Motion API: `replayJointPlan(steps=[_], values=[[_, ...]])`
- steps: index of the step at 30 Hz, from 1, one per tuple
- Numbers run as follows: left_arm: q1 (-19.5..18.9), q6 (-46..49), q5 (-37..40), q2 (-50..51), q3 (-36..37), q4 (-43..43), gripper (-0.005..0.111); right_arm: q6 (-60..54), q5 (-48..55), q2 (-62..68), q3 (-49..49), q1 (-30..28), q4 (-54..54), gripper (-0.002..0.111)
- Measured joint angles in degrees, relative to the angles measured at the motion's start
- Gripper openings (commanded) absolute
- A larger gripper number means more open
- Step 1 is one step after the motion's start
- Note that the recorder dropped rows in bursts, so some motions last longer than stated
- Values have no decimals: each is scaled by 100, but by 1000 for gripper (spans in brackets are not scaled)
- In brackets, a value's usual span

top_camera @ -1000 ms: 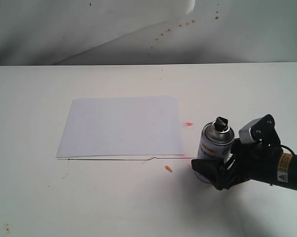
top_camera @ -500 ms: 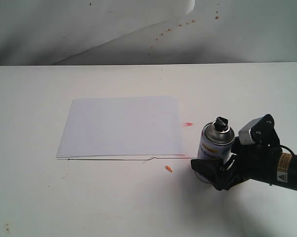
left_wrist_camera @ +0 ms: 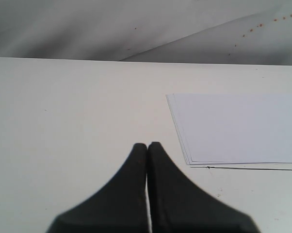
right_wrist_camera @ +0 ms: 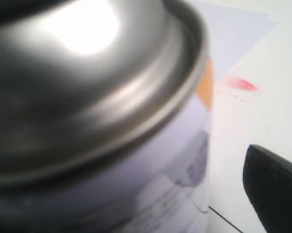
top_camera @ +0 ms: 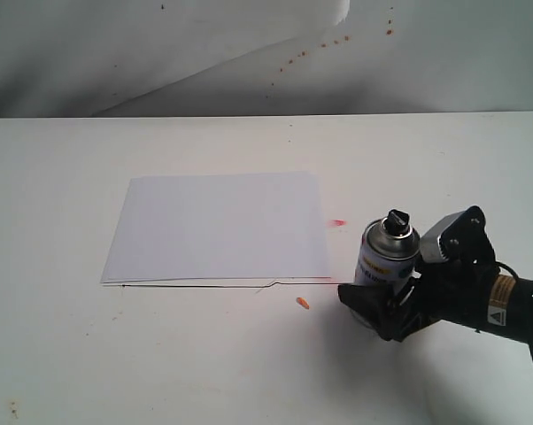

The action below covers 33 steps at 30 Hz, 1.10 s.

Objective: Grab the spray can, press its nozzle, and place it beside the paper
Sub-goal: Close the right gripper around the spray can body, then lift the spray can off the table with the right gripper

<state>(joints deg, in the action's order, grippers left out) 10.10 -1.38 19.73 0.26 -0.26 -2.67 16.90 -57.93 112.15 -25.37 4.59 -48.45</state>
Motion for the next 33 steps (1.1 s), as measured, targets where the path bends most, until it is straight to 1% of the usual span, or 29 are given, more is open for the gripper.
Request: replayJointPlan(steps=[11, 19, 21, 23, 25, 26, 28, 29, 31, 32, 33], values=[[0, 0, 0, 0, 0, 0, 0, -183, -300, 0, 0, 0, 107, 95], [0, 0, 0, 0, 0, 0, 0, -238, -336, 0, 0, 0, 126, 95], [0, 0, 0, 0, 0, 0, 0, -238, -336, 0, 0, 0, 126, 93], [0, 0, 0, 0, 0, 0, 0, -238, -336, 0, 0, 0, 126, 84], [0, 0, 0, 0, 0, 0, 0, -252, -336, 0, 0, 0, 126, 72], [0, 0, 0, 0, 0, 0, 0, -252, -336, 0, 0, 0, 126, 62], [0, 0, 0, 0, 0, 0, 0, -252, -347, 0, 0, 0, 140, 50], [0, 0, 0, 0, 0, 0, 0, -276, -347, 0, 0, 9, 140, 41], [0, 0, 0, 0, 0, 0, 0, -278, -347, 0, 0, 9, 168, 30], [0, 0, 0, 0, 0, 0, 0, -278, -347, 0, 0, 9, 168, 21], [0, 0, 0, 0, 0, 0, 0, -278, -347, 0, 0, 9, 168, 14]])
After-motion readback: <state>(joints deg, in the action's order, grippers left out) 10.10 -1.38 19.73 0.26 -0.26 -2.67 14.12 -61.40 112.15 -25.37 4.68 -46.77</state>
